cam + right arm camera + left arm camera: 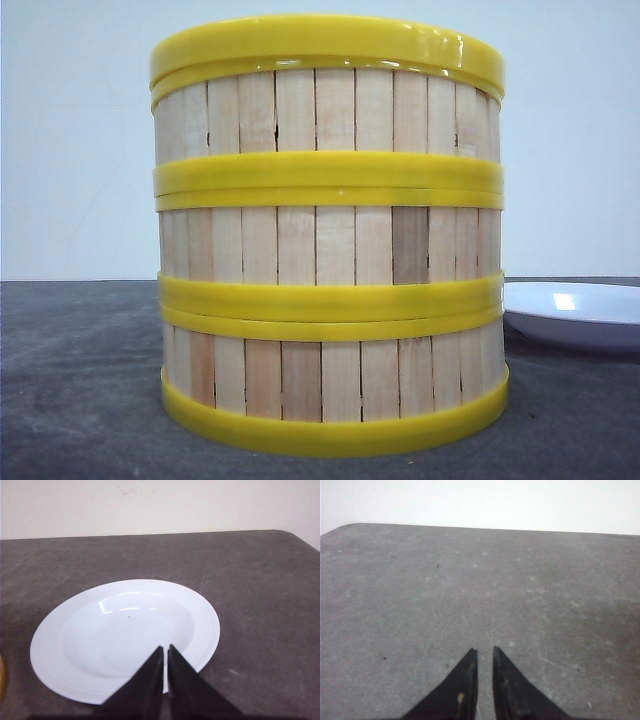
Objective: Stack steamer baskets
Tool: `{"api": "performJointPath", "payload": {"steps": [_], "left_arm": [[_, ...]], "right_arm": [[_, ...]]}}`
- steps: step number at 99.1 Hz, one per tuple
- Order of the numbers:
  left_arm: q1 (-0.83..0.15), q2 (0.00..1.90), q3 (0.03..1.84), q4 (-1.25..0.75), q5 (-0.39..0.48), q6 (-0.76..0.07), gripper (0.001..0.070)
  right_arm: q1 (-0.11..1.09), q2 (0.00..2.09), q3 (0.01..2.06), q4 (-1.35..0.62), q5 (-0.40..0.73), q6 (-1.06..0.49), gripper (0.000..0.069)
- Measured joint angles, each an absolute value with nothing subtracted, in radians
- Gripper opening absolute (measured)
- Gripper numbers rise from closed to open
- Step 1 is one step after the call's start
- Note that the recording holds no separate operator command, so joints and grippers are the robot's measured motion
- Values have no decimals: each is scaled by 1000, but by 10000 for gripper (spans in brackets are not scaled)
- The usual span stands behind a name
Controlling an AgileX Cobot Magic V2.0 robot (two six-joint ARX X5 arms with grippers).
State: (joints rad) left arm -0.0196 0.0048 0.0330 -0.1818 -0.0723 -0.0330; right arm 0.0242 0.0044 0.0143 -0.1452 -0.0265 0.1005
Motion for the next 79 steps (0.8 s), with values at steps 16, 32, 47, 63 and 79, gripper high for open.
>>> {"api": "performJointPath", "payload": {"steps": [16, 32, 47, 63, 79], "left_arm": [[-20, 5, 33, -182, -72, -33, 28], [-20, 5, 33, -182, -72, -33, 28], [-20, 5, 33, -182, -72, -33, 28], [-20, 5, 33, -182, -72, -33, 28], [-20, 5, 33, -182, -72, -33, 28]], "right_arm": [[24, 4, 14, -139, -26, 101, 9], [24, 4, 14, -137, -26, 101, 9], [24, 4, 14, -114, -26, 101, 9], [24, 4, 14, -114, -26, 101, 9], [24, 4, 15, -114, -26, 101, 9]]}}
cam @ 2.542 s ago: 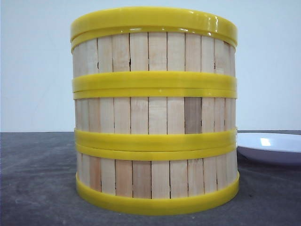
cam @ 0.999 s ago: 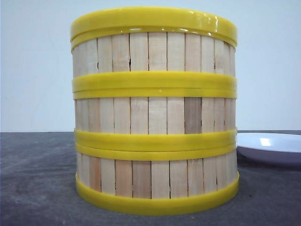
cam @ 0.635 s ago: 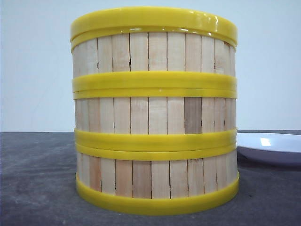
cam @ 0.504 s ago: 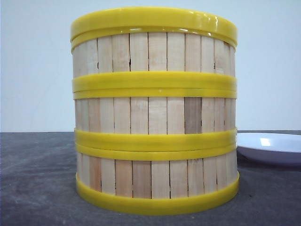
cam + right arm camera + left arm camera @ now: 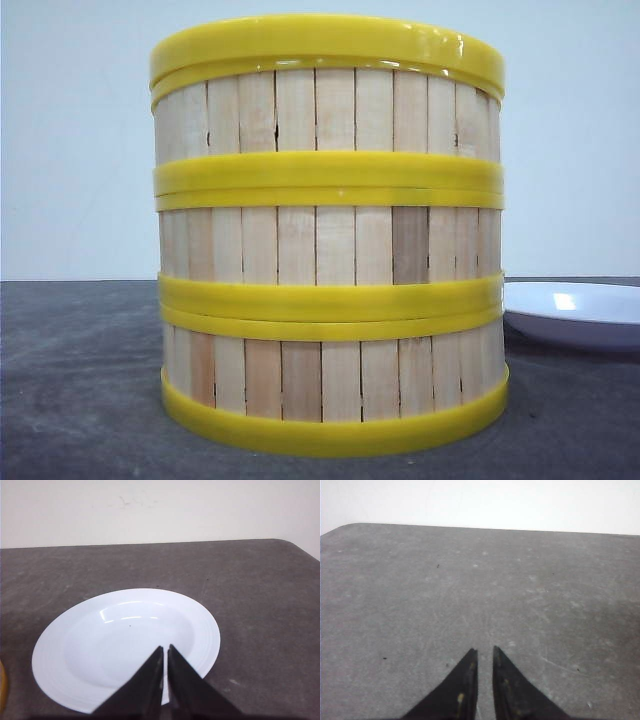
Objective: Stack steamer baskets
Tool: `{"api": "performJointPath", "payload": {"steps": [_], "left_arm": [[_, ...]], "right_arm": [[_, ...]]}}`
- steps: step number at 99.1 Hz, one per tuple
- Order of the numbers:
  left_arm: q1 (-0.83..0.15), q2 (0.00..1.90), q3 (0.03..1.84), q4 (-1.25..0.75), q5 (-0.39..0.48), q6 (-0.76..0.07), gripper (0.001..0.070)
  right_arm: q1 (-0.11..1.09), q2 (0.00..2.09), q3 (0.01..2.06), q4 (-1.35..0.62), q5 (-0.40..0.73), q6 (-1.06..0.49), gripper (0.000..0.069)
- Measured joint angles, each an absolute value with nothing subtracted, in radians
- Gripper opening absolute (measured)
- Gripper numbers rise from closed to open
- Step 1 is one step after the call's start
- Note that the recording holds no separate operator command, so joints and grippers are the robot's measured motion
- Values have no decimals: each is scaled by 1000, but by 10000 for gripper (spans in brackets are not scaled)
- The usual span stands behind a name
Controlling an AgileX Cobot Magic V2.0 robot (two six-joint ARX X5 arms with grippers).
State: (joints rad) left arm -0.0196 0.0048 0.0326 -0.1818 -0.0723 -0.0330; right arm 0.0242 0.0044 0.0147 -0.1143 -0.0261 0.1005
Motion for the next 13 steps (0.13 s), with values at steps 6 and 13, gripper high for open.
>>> {"api": "performJointPath", "payload": {"steps": [6, 13], "left_arm": [[-20, 5, 33, -182, -72, -33, 28], [-20, 5, 33, -182, -72, -33, 28]], "right_arm": [[24, 4, 14, -114, -26, 101, 9], [24, 4, 14, -114, -26, 101, 9]]}}
